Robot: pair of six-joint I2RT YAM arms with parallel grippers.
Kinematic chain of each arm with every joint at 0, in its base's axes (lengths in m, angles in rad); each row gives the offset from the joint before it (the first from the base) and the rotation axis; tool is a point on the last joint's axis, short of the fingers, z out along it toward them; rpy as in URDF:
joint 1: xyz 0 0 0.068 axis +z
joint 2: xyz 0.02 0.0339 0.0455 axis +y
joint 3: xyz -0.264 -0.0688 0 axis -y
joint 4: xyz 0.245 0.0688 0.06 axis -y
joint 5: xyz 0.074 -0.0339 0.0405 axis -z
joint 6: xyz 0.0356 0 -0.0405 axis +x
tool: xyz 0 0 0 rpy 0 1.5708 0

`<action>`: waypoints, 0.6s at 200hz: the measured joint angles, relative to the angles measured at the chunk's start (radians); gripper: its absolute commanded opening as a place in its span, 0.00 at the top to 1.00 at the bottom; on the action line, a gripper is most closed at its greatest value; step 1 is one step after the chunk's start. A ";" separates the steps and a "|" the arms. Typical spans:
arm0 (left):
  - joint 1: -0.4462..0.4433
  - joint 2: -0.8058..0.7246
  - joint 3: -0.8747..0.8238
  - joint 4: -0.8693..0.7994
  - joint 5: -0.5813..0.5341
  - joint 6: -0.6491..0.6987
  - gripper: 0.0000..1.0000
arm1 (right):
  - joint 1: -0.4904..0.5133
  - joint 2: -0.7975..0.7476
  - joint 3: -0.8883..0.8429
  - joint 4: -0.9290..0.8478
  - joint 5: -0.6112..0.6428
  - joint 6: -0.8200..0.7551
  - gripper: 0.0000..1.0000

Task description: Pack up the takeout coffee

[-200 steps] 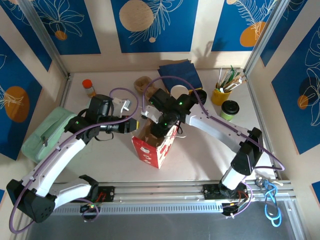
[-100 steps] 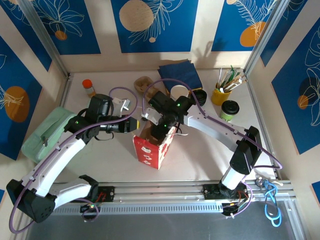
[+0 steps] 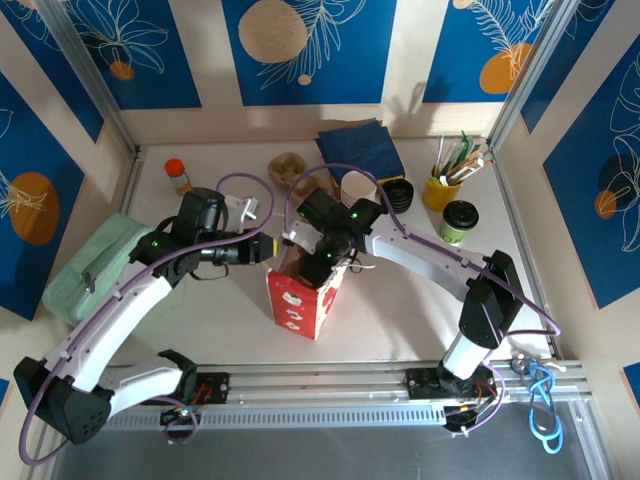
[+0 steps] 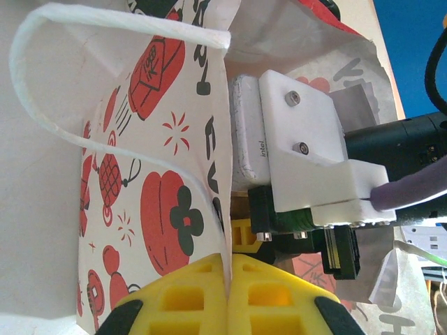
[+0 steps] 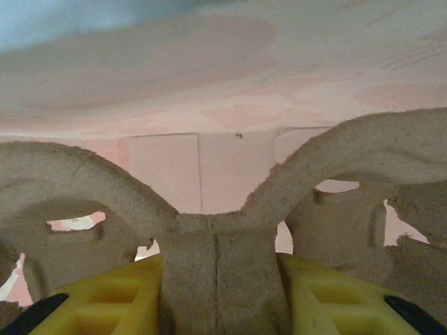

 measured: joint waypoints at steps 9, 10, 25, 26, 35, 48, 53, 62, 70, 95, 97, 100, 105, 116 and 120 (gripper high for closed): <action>0.000 0.000 0.000 -0.001 -0.003 0.000 1.00 | 0.000 0.003 -0.001 0.005 -0.002 0.000 0.60; 0.000 0.000 0.000 -0.001 -0.003 0.000 1.00 | 0.000 0.004 -0.001 0.005 -0.003 0.000 0.60; 0.000 0.000 0.000 -0.002 -0.005 0.000 1.00 | 0.000 0.006 -0.001 0.010 -0.005 0.000 0.58; 0.000 0.000 0.000 -0.002 -0.005 0.000 1.00 | 0.000 0.006 -0.001 0.010 -0.005 0.000 0.58; 0.000 0.000 0.000 -0.002 -0.007 0.000 1.00 | 0.000 0.006 -0.001 0.010 -0.005 0.000 0.55; 0.000 0.000 0.000 -0.002 -0.007 0.000 1.00 | 0.000 0.006 -0.001 0.010 -0.006 0.004 0.48; 0.000 0.000 0.000 -0.002 -0.007 0.000 1.00 | 0.000 0.006 -0.001 0.010 -0.006 0.006 0.45; 0.000 0.000 0.000 -0.002 -0.008 0.000 1.00 | 0.000 0.006 -0.001 0.010 -0.005 0.008 0.38; 0.000 0.000 0.000 -0.002 -0.008 0.000 1.00 | 0.000 0.006 0.000 0.009 -0.004 0.015 0.32; 0.000 0.000 0.000 -0.002 -0.008 0.000 1.00 | 0.000 0.006 0.004 0.001 0.002 0.014 0.24; 0.000 0.000 0.000 -0.002 -0.008 0.000 1.00 | 0.000 0.006 0.005 0.000 0.002 0.016 0.24; 0.000 0.000 0.000 -0.002 -0.008 0.000 1.00 | 0.001 0.006 0.006 -0.002 0.003 0.014 0.24; 0.000 0.000 0.000 -0.001 -0.008 0.000 1.00 | 0.002 0.005 0.007 -0.003 0.005 0.015 0.23; 0.000 0.000 0.000 -0.001 -0.007 0.000 1.00 | 0.003 0.005 0.009 -0.007 0.005 0.016 0.22; 0.000 0.000 0.000 -0.001 -0.007 0.000 1.00 | 0.003 0.004 0.010 -0.008 0.005 0.016 0.22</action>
